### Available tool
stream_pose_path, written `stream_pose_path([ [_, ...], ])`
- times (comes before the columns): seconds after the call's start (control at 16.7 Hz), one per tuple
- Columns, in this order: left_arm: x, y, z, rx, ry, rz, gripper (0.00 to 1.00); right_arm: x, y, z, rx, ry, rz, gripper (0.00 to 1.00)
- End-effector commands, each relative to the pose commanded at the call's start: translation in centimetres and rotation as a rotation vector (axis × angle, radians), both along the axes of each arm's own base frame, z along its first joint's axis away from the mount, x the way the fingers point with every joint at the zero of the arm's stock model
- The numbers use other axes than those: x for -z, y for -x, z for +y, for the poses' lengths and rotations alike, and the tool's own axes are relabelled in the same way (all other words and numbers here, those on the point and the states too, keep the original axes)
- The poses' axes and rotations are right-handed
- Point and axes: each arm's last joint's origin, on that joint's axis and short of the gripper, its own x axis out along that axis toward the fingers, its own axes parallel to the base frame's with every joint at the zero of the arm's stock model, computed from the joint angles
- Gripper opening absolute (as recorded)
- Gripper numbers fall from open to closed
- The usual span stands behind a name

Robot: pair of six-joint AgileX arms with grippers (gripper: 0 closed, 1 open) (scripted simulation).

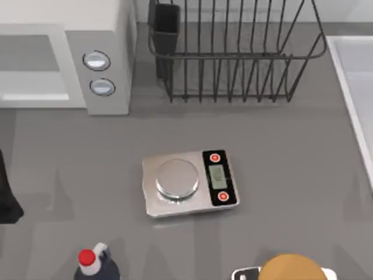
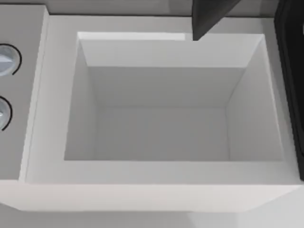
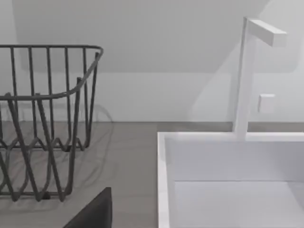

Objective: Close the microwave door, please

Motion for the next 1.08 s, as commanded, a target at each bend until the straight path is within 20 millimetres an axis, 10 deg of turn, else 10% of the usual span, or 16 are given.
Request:
stream_pose_path([
  [0.84, 0.0, 0.0, 0.0, 0.0, 0.0, 0.0, 0.02, 0.0, 0.0, 0.0, 0.0, 0.0, 0.0, 1.0],
  [1.08, 0.0, 0.0, 0.0, 0.0, 0.0, 0.0, 0.0, 0.0, 0.0, 0.0, 0.0, 0.0, 0.0, 1.0],
])
